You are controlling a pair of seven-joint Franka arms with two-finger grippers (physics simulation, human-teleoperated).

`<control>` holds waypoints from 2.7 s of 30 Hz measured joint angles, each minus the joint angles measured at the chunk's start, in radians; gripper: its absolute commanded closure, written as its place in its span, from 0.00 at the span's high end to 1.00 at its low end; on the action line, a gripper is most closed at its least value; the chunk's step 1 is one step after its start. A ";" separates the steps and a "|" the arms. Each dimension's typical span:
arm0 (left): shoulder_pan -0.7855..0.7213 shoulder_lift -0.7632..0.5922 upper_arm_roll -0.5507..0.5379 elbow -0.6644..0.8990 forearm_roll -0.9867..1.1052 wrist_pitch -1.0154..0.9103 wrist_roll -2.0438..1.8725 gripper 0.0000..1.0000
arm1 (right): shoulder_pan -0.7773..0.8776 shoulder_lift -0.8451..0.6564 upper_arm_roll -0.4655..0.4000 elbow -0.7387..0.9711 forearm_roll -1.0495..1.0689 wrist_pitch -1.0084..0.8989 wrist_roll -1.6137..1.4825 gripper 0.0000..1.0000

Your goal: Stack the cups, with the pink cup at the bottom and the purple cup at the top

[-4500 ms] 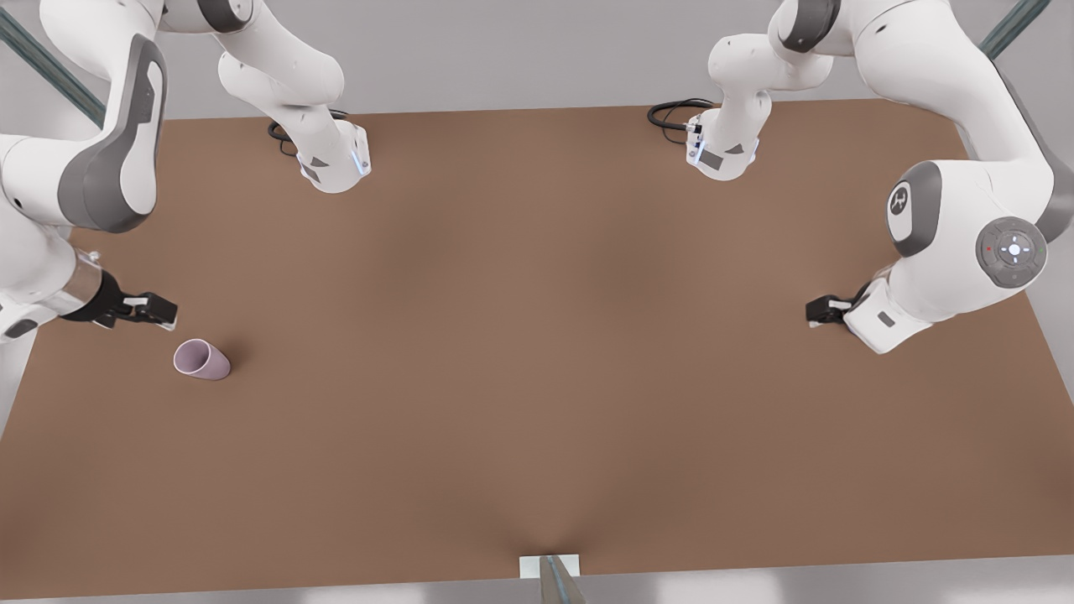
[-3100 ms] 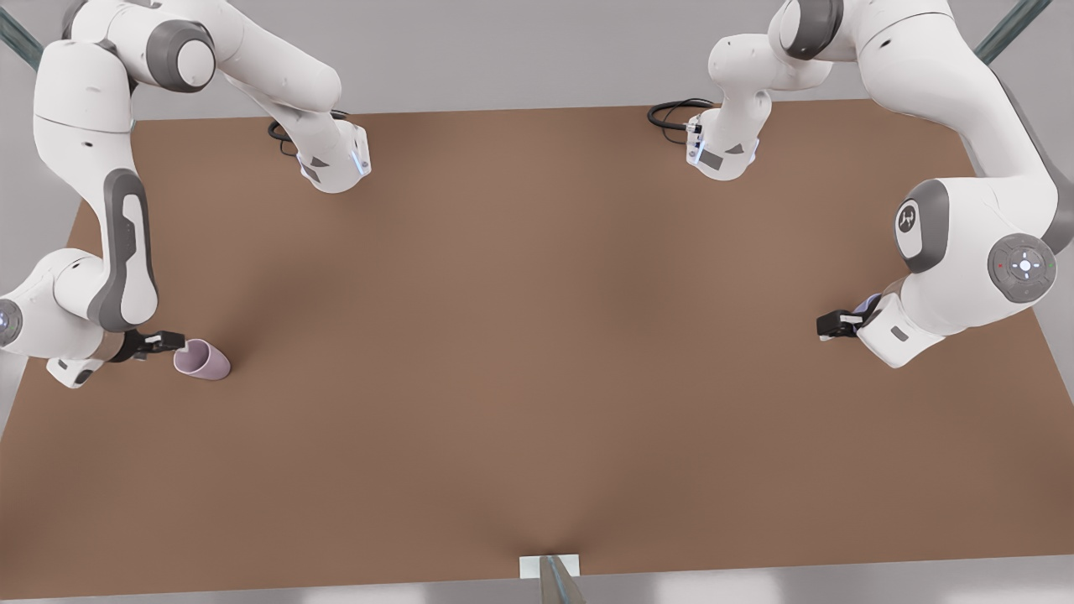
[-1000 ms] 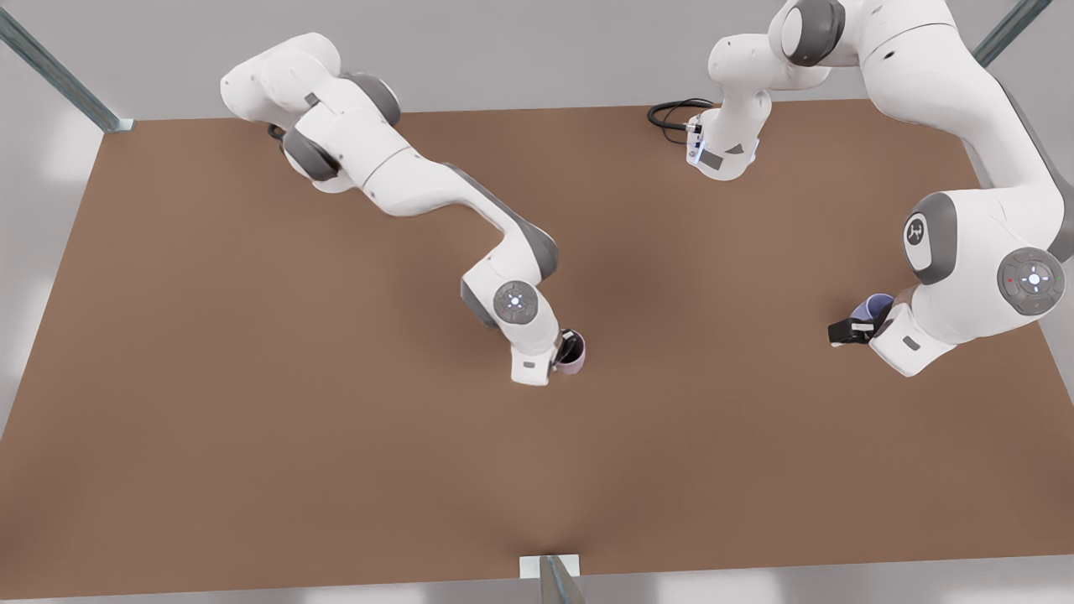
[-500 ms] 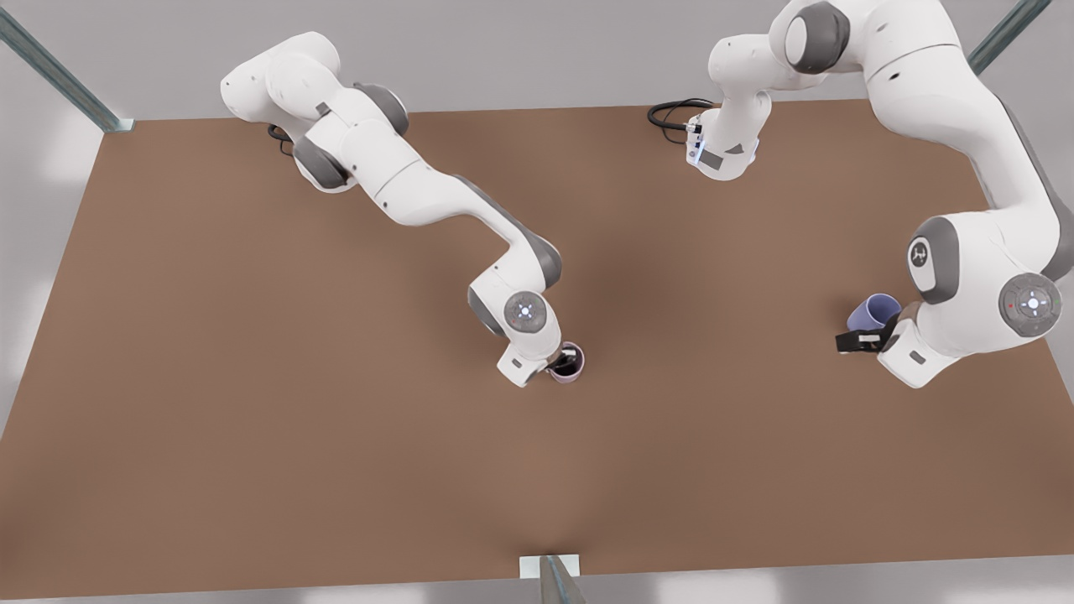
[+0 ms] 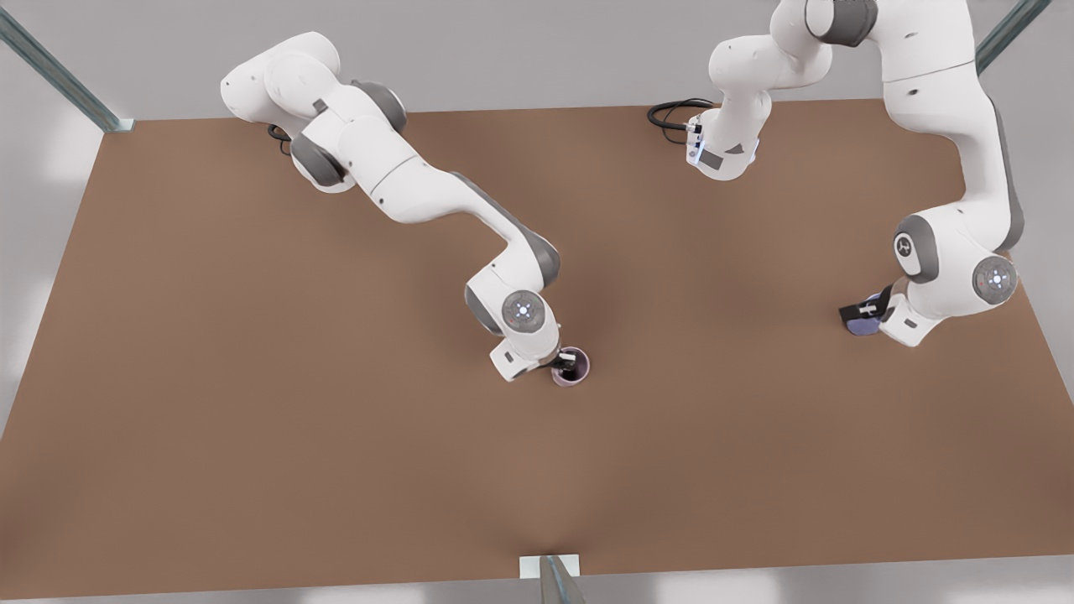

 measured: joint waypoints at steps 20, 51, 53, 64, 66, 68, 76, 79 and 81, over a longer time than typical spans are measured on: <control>0.043 0.077 0.057 -0.101 -0.011 0.242 0.142 1.00 | -0.289 -0.566 -0.120 -0.461 0.086 -0.082 -0.012 1.00; -0.090 0.023 -0.323 0.289 -0.057 0.010 0.039 0.21 | -0.662 -0.902 -0.258 -0.470 0.016 -0.506 -0.853 1.00; -0.206 0.052 -0.350 0.373 -0.058 -0.056 -0.042 0.21 | -0.665 -0.901 -0.257 -0.463 0.018 -0.510 -0.872 1.00; -0.559 0.256 -0.360 0.681 -0.066 -0.240 -0.497 0.21 | -0.659 -0.891 -0.252 -0.449 0.019 -0.523 -0.948 1.00; -0.588 0.292 -0.360 0.719 -0.066 -0.235 -0.576 0.21 | -0.659 -0.891 -0.252 -0.448 0.019 -0.524 -0.957 1.00; -0.603 0.314 -0.360 0.730 -0.065 -0.213 -0.650 0.21 | -0.660 -0.892 -0.253 -0.439 0.020 -0.524 -0.965 1.00; -0.609 0.370 -0.359 0.755 -0.057 -0.129 -0.883 0.21 | -0.667 -0.890 -0.254 -0.428 0.018 -0.526 -0.991 1.00; -0.615 0.387 -0.358 0.762 -0.056 -0.094 -0.949 0.21 | -0.666 -0.890 -0.254 -0.428 0.018 -0.530 -0.998 1.00; -0.617 0.394 -0.359 0.763 -0.056 -0.071 -0.990 0.21 | -0.665 -0.889 -0.254 -0.428 0.018 -0.535 -1.002 1.00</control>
